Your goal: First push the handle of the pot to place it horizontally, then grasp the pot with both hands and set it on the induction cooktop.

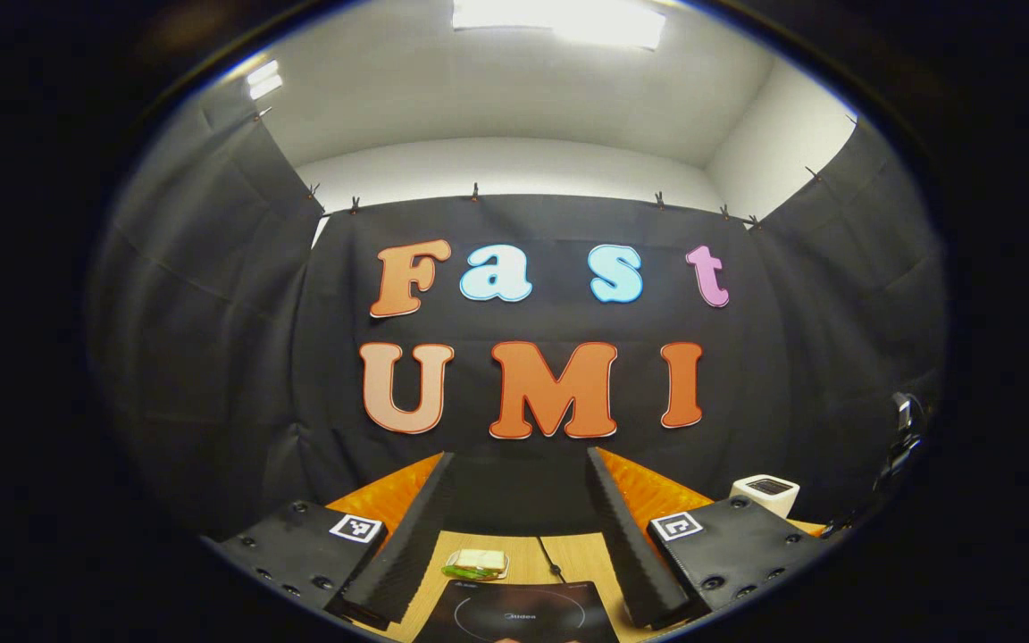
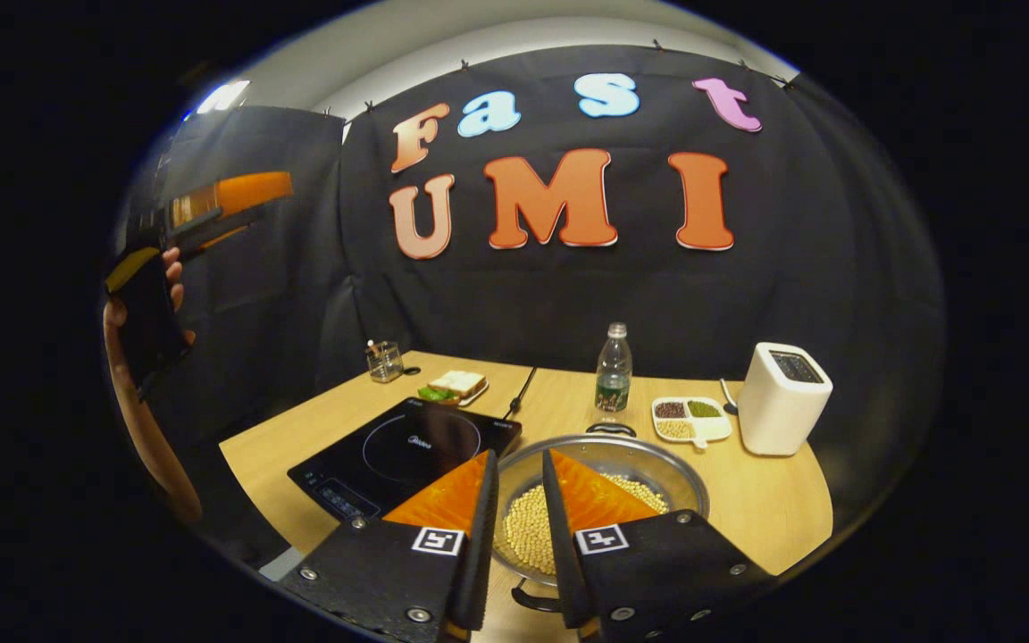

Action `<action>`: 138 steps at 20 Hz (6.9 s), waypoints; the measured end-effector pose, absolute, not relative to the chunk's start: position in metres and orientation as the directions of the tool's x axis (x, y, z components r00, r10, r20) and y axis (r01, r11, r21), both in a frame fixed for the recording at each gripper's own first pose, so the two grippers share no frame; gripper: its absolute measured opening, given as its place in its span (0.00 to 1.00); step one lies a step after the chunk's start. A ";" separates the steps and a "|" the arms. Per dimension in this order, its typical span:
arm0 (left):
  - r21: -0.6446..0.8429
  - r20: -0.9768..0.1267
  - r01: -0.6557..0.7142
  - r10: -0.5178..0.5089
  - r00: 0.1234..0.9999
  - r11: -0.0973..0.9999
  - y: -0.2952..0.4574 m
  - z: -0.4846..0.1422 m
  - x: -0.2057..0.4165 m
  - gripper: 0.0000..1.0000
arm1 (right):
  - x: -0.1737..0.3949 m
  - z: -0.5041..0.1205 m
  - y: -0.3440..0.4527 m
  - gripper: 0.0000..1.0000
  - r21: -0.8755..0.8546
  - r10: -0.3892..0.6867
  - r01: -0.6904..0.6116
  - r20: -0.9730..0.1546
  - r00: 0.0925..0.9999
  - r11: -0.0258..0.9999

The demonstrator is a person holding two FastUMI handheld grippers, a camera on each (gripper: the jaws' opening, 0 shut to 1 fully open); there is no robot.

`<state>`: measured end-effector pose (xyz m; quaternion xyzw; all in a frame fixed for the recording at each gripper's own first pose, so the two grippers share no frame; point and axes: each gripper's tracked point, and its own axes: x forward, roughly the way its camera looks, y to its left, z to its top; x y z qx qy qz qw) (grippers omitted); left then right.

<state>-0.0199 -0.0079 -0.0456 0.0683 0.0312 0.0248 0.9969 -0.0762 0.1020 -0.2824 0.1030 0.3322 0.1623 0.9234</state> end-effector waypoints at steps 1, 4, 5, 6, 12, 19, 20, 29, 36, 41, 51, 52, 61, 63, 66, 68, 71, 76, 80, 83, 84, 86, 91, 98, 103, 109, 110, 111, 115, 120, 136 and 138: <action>0.137 -0.057 -0.049 0.057 0.997 0.989 -0.005 -0.048 -0.020 0.95 | -0.086 -0.297 0.112 0.28 0.308 0.387 -0.243 -0.613 0.689 0.920; 0.133 -0.073 -0.055 0.065 0.995 0.990 -0.001 -0.060 -0.019 0.95 | -0.110 -0.332 0.128 0.14 0.331 0.421 -0.260 -0.703 0.573 0.907; 0.131 -0.072 -0.057 0.067 0.995 0.990 0.002 -0.059 -0.018 0.95 | -0.114 -0.339 0.129 0.12 0.334 0.421 -0.255 -0.722 0.549 0.907; 0.133 -0.067 -0.059 0.068 0.995 0.989 0.003 -0.058 -0.018 0.95 | -0.120 -0.345 0.131 0.08 0.348 0.428 -0.248 -0.737 0.524 0.904; 0.115 -0.092 -0.045 0.056 0.994 0.992 0.014 -0.075 -0.013 0.95 | -0.145 -0.384 0.152 0.01 0.437 0.458 -0.144 -0.813 0.360 0.888; 0.094 -0.155 -0.060 0.074 0.985 0.994 0.032 -0.101 -0.004 0.95 | -0.173 -0.420 0.161 0.00 0.465 0.467 -0.066 -0.855 0.226 0.883; 0.094 -0.166 -0.057 0.072 0.983 0.994 0.033 -0.106 -0.003 0.95 | -0.175 -0.420 0.161 0.00 0.489 0.482 -0.017 -0.853 0.201 0.872; 0.095 -0.264 -0.056 0.079 0.961 0.994 0.042 -0.141 0.007 0.94 | -0.174 -0.440 0.122 0.00 0.411 0.395 0.075 -0.903 0.171 0.908; 0.108 -0.271 -0.040 0.068 0.960 0.993 0.036 -0.146 0.013 0.94 | -0.177 -0.448 0.085 0.00 0.344 0.331 0.085 -0.933 0.137 0.935; 0.110 -0.276 -0.024 0.054 0.960 0.994 0.032 -0.152 0.018 0.94 | -0.176 -0.455 0.059 0.00 0.303 0.289 0.113 -0.949 0.123 0.946; 0.115 -0.311 -0.039 0.073 0.947 0.993 0.042 -0.171 0.031 0.94 | -0.164 -0.465 -0.003 0.00 0.217 0.201 0.182 -0.974 0.102 0.959; 0.115 -0.313 -0.041 0.075 0.947 0.993 0.043 -0.172 0.032 0.93 | -0.163 -0.465 -0.011 0.00 0.197 0.180 0.184 -0.978 0.103 0.963; 0.103 -0.344 -0.053 0.085 0.935 0.993 0.054 -0.186 0.034 0.94 | -0.155 -0.487 -0.065 0.00 0.086 0.073 0.253 -0.995 0.061 0.964; 0.100 -0.345 -0.052 0.083 0.935 0.994 0.054 -0.186 0.033 0.95 | -0.153 -0.486 -0.071 0.00 0.083 0.068 0.271 -0.996 0.066 0.959; 0.094 -0.352 -0.048 0.078 0.933 0.994 0.054 -0.187 0.032 0.96 | -0.146 -0.490 -0.077 0.00 0.075 0.058 0.291 -0.996 0.067 0.954; 0.094 -0.352 -0.053 0.083 0.932 0.994 0.057 -0.188 0.032 0.95 | -0.140 -0.493 -0.083 0.00 0.066 0.048 0.313 -0.997 0.065 0.948; 0.077 -0.362 -0.052 0.076 0.929 0.996 0.056 -0.192 0.031 0.96 | -0.130 -0.495 -0.094 0.00 0.036 0.013 0.340 -0.998 0.067 0.940; 0.064 -0.375 -0.056 0.076 0.924 0.996 0.057 -0.197 0.030 0.96 | -0.117 -0.501 -0.105 0.00 0.042 0.015 0.376 -0.997 0.073 0.926; 0.029 -0.387 -0.030 0.039 0.921 0.999 0.043 -0.202 0.029 0.96 | -0.106 -0.506 -0.113 0.00 0.055 0.021 0.411 -0.996 0.086 0.910; 0.029 -0.402 -0.016 0.026 0.915 0.999 0.037 -0.208 0.028 0.96 | -0.094 -0.512 -0.122 0.00 0.025 -0.010 0.400 -0.996 0.085 0.916; 0.031 -0.406 -0.012 0.024 0.914 0.999 0.035 -0.208 0.026 0.96 | -0.089 -0.514 -0.125 0.00 0.021 -0.016 0.402 -0.996 0.089 0.915; 0.035 -0.412 -0.011 0.025 0.911 0.999 0.034 -0.211 0.025 0.93 | -0.082 -0.516 -0.131 0.00 0.008 -0.032 0.404 -0.995 0.092 0.915; 0.022 -0.434 -0.003 0.012 0.901 1.000 0.023 -0.220 0.024 0.96 | -0.065 -0.523 -0.139 0.00 0.011 -0.039 0.425 -0.993 0.108 0.905; 0.017 -0.496 0.052 -0.036 0.867 0.999 -0.016 -0.246 0.024 0.94 | -0.043 -0.531 -0.145 0.00 0.065 -0.009 0.429 -0.986 0.167 0.901; -0.017 -0.554 0.094 -0.088 0.828 0.995 -0.050 -0.274 0.028 0.94 | -0.035 -0.515 -0.152 0.00 0.103 0.006 0.402 -0.972 0.235 0.910; -0.087 -0.690 0.168 -0.181 0.701 0.982 -0.108 -0.348 0.023 0.95 | -0.022 -0.475 -0.148 0.12 0.161 0.034 0.335 -0.934 0.357 0.928; -0.097 -0.702 0.179 -0.195 0.685 0.979 -0.119 -0.359 0.023 0.95 | -0.019 -0.473 -0.144 0.21 0.165 0.042 0.306 -0.927 0.372 0.937; -0.110 -0.709 0.188 -0.210 0.673 0.976 -0.130 -0.370 0.024 0.95 | -0.014 -0.473 -0.142 0.26 0.164 0.044 0.283 -0.921 0.387 0.945; -0.094 -0.753 0.204 -0.204 0.626 0.974 -0.153 -0.409 0.022 0.95 | 0.001 -0.479 -0.139 0.43 0.160 0.035 0.270 -0.908 0.417 0.949; -0.027 -0.787 0.193 -0.140 0.600 0.981 -0.159 -0.459 0.028 0.95 | 0.009 -0.497 -0.139 0.71 0.119 0.008 0.236 -0.906 0.423 0.964; 0.047 -0.855 0.157 -0.041 0.517 0.986 -0.152 -0.549 0.042 0.95 | 0.019 -0.549 -0.140 0.80 -0.010 -0.064 0.154 -0.934 0.352 0.988; 0.055 -0.861 0.156 -0.033 0.508 0.986 -0.152 -0.553 0.044 0.90 | 0.021 -0.550 -0.139 0.76 -0.027 -0.074 0.139 -0.935 0.346 0.990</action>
